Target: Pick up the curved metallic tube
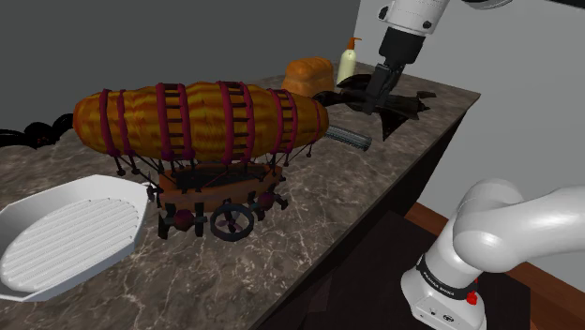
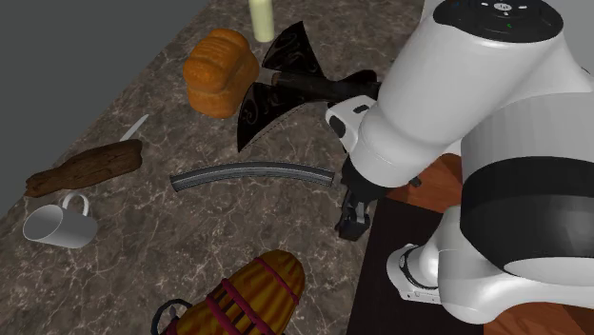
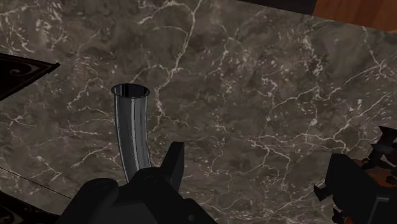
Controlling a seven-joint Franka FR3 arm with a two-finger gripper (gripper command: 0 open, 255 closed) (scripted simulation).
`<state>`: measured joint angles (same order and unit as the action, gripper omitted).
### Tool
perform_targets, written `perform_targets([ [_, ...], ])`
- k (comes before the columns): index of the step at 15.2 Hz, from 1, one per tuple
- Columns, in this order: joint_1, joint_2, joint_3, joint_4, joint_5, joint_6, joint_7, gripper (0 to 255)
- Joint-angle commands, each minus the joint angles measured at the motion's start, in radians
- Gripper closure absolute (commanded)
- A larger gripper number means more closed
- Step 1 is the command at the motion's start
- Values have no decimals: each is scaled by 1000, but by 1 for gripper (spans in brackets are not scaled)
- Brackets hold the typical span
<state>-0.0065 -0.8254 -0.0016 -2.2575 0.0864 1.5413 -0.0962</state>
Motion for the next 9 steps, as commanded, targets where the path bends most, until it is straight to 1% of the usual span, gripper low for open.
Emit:
perform_targets([
  [1, 0, 0, 0, 0, 0, 0, 0, 0],
  [9, 1, 282, -63, 85, -32, 148, -114, 0],
])
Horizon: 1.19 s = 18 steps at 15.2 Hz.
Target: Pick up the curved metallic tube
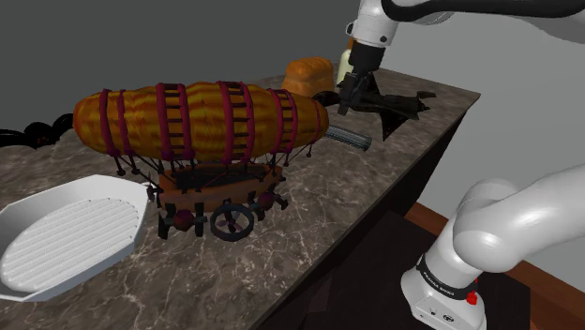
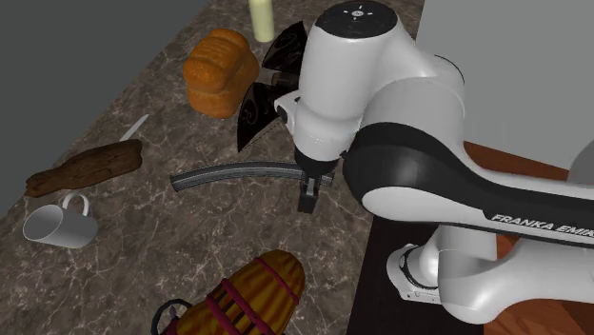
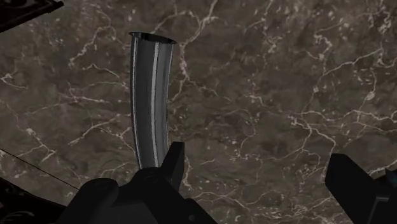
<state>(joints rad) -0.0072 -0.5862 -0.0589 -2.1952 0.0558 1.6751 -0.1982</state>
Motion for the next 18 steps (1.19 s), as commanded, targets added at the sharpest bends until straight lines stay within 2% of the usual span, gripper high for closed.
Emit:
perform_targets([
  [1, 2, 80, -13, 40, -3, 29, -26, 0],
  [8, 4, 351, -56, 194, -1, 104, -119, 0],
  [15, -6, 633, -81, 412, 21, 126, -206, 0],
  [18, -6, 636, -81, 376, 22, 165, -209, 0],
])
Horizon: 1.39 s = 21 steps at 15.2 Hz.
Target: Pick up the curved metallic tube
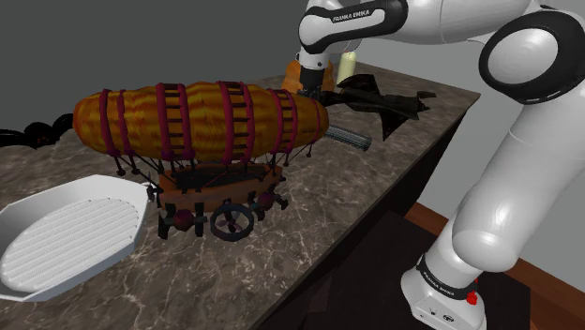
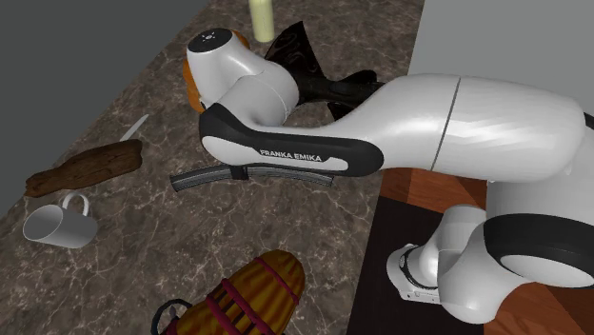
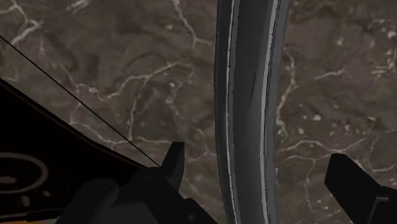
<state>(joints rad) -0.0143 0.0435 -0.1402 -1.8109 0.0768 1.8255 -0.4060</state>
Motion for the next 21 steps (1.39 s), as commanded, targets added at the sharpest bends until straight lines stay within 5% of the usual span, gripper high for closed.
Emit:
perform_targets([
  [1, 1, 8, 1, -20, 2, 28, -2, 0],
  [6, 1, 15, 1, -59, 4, 74, -6, 0],
  [7, 2, 15, 2, -60, 4, 75, -4, 255],
  [21, 1, 6, 1, -3, 1, 9, 0, 255],
])
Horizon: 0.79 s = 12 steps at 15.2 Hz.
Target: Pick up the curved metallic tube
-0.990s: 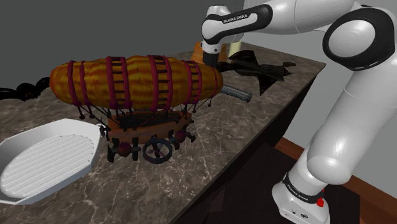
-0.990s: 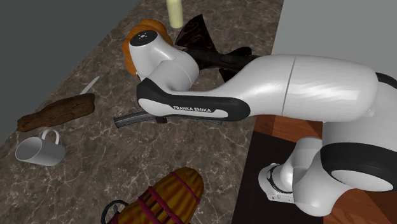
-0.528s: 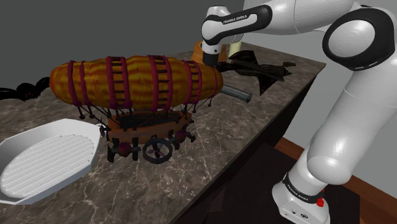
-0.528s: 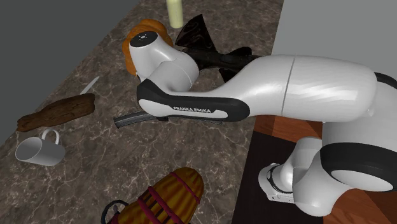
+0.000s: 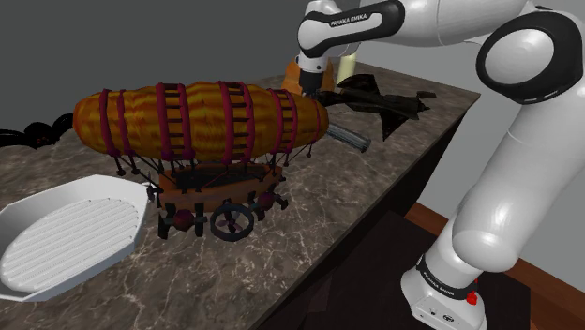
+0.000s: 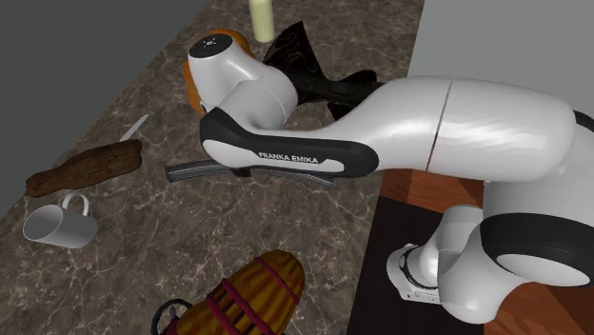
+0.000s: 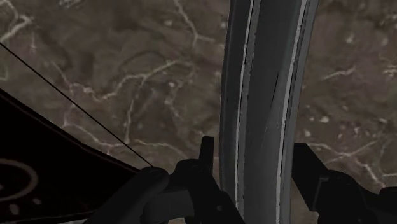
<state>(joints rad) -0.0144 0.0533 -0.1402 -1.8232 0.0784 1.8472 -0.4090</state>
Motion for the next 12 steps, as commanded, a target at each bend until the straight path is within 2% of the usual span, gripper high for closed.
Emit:
perform_targets([
  [1, 1, -5, 1, 21, -1, -26, 4, 255],
  [10, 0, -6, 0, 141, -3, -146, 11, 255],
  [12, 0, -6, 0, 143, -3, -148, 11, 255],
])
